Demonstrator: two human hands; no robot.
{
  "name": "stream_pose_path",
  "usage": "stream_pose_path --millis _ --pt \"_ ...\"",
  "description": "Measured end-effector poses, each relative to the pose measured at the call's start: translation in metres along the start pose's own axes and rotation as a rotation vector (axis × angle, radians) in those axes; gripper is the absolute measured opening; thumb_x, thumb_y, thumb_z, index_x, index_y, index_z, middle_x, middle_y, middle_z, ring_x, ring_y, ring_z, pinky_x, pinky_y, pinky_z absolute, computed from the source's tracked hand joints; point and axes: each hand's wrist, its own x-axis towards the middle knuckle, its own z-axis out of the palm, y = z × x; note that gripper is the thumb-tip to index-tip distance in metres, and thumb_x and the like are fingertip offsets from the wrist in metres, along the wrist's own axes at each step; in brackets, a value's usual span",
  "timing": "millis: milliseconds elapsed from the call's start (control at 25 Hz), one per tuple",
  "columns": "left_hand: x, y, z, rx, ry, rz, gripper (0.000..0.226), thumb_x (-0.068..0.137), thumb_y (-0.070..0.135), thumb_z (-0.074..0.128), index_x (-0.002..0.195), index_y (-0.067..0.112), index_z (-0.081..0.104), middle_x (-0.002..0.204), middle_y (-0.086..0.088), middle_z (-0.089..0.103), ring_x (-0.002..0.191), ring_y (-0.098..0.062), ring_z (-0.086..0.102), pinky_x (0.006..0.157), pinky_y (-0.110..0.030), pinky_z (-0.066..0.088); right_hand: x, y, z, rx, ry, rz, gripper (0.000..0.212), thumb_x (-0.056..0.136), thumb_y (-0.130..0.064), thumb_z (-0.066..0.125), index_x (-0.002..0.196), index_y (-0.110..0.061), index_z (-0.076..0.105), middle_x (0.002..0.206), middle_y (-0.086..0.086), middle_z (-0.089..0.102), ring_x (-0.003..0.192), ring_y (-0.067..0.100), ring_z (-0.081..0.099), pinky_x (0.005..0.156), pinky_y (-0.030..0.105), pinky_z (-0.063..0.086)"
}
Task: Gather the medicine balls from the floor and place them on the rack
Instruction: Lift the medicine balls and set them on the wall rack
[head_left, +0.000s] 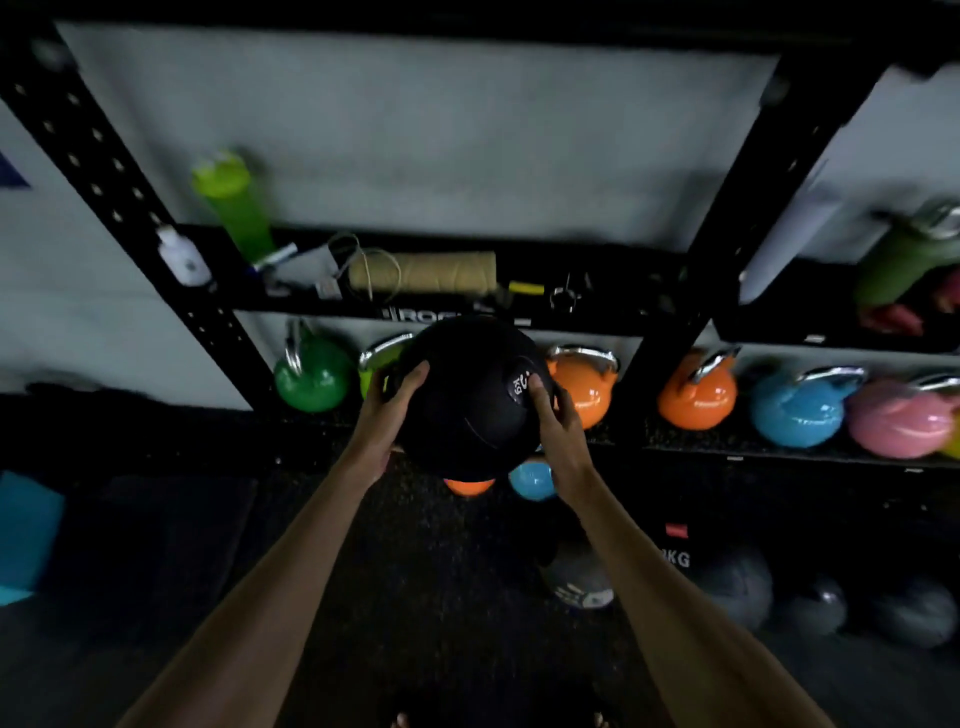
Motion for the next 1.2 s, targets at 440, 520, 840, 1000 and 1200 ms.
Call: stream_pose_path --millis 440,520,840,1000,1200 --pt "-0.005 0.245 -0.008 -0.053 -0.144 0.377 0.062 0.067 0.072 0.072 0.117 0.039 0.057 0.117 0.001 0.069 0.105 -0.019 0.068 0.091 -0.048 0.057 -0.005 -0.236 0.079 -0.068 0.136 -0.532 0.049 0.098 -0.055 0.050 0.134 -0.023 0.057 0.126 -0.001 0.066 0.112 0.008 0.063 0.093 0.026 0.055" --pt "-0.006 0.276 -0.006 -0.061 -0.158 0.422 0.061 0.071 0.072 0.069 0.121 0.041 0.054 0.118 0.006 0.067 0.106 -0.017 0.067 0.091 -0.050 0.057 -0.004 -0.269 0.086 -0.072 0.158 -0.578 0.053 0.092 -0.064 0.050 0.131 -0.029 0.058 0.121 -0.007 0.067 0.113 0.011 0.064 0.096 0.041 0.056" --pt "0.022 0.390 0.039 -0.111 -0.123 0.582 0.079 0.073 0.080 0.060 0.140 0.042 0.045 0.133 0.012 0.057 0.119 -0.017 0.057 0.098 -0.053 0.051 0.044 -0.387 0.088 -0.109 0.067 -0.767 0.064 0.092 -0.064 0.051 0.147 -0.033 0.040 0.140 -0.006 0.054 0.127 0.011 0.054 0.095 0.024 0.052" --pt "0.054 0.420 0.063 -0.146 -0.055 0.595 0.083 0.071 0.083 0.058 0.141 0.039 0.048 0.134 0.011 0.059 0.119 -0.017 0.058 0.102 -0.049 0.050 0.087 -0.420 0.086 -0.117 -0.004 -0.787 0.061 0.095 -0.051 0.058 0.150 -0.034 0.035 0.138 0.001 0.057 0.122 0.014 0.058 0.102 0.035 0.052" --pt "0.090 0.432 0.087 -0.215 0.070 0.630 0.086 0.067 0.083 0.060 0.135 0.030 0.054 0.127 0.008 0.063 0.114 -0.016 0.062 0.103 -0.047 0.050 0.143 -0.436 0.087 -0.101 -0.074 -0.785 0.056 0.096 -0.044 0.061 0.147 -0.032 0.040 0.139 0.002 0.056 0.126 0.018 0.056 0.104 0.039 0.050"
